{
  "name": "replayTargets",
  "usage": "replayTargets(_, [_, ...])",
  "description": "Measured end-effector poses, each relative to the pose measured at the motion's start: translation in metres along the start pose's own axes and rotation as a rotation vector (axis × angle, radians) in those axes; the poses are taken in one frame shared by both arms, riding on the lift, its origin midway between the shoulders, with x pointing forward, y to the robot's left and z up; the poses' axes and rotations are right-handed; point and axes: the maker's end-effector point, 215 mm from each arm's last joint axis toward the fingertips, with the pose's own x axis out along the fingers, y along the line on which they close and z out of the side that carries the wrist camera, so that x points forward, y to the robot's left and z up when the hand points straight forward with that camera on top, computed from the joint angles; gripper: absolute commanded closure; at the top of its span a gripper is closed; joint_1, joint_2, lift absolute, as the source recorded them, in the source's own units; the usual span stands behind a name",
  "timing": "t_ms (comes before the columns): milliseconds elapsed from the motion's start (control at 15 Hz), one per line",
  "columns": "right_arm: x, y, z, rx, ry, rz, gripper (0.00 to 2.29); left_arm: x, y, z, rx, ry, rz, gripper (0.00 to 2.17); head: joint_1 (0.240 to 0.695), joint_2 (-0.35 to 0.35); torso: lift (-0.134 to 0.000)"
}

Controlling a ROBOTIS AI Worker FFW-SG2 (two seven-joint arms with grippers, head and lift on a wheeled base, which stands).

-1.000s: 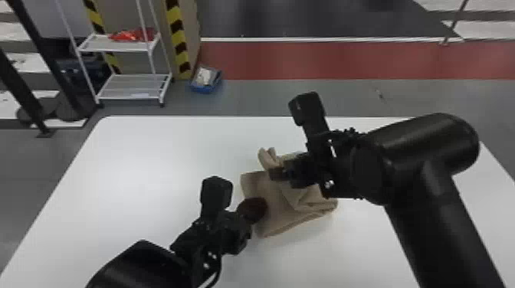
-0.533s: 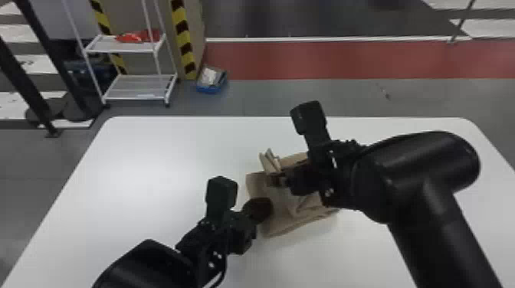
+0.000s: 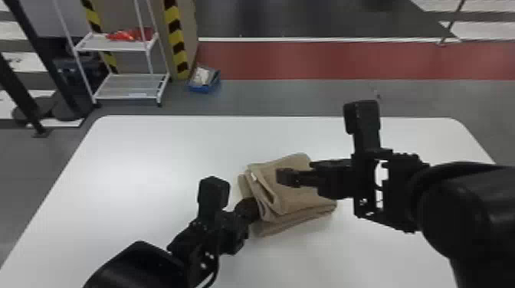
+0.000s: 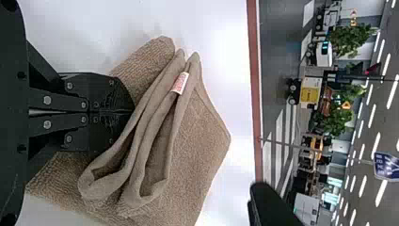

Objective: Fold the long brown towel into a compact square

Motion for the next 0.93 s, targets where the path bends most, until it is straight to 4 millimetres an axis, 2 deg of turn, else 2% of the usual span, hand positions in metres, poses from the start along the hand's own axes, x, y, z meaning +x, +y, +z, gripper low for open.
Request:
replayTargets(67, [-0.013,-0.01,-0.006,0.015,-0.01,-0.009,0.73,0.0,-0.001,0.001,0.001,-0.002,-0.001,1.97,0.695,-0.039,-0.118])
replayTargets(133, [-0.027,-0.017,-0.014,0.031,-0.016,0.0,1.58,0.0,-0.001,0.002,0.001,-0.005,-0.001,1.97,0.695,-0.052,-0.118])
replayTargets(200, [-0.04,-0.021,-0.023,0.049,-0.012,0.013,1.93,0.0,-0.001,0.003,0.002,-0.007,-0.001,1.97,0.695,-0.064,-0.118])
replayTargets(333, [-0.07,-0.029,-0.049,0.087,0.033,0.026,2.01,0.0,-0.003,0.003,0.003,-0.009,-0.002,1.97,0.695,-0.103,-0.118])
replayTargets(467, [-0.089,-0.034,-0.079,0.116,0.078,0.015,2.01,0.001,-0.006,0.003,0.003,-0.008,-0.004,1.97,0.695,-0.139,-0.118])
replayTargets(533, [-0.092,-0.035,-0.093,0.127,0.09,0.01,2.01,0.001,-0.007,0.003,0.003,-0.009,-0.005,1.97,0.695,-0.147,-0.118])
replayTargets(667, [-0.085,-0.04,-0.106,0.134,0.083,0.006,2.01,0.001,-0.009,0.005,0.003,-0.012,-0.007,1.97,0.695,-0.153,-0.118])
replayTargets(933, [-0.051,-0.056,-0.113,0.108,0.068,-0.028,2.01,0.001,-0.011,0.006,0.005,-0.014,-0.008,1.97,0.695,-0.148,-0.118])
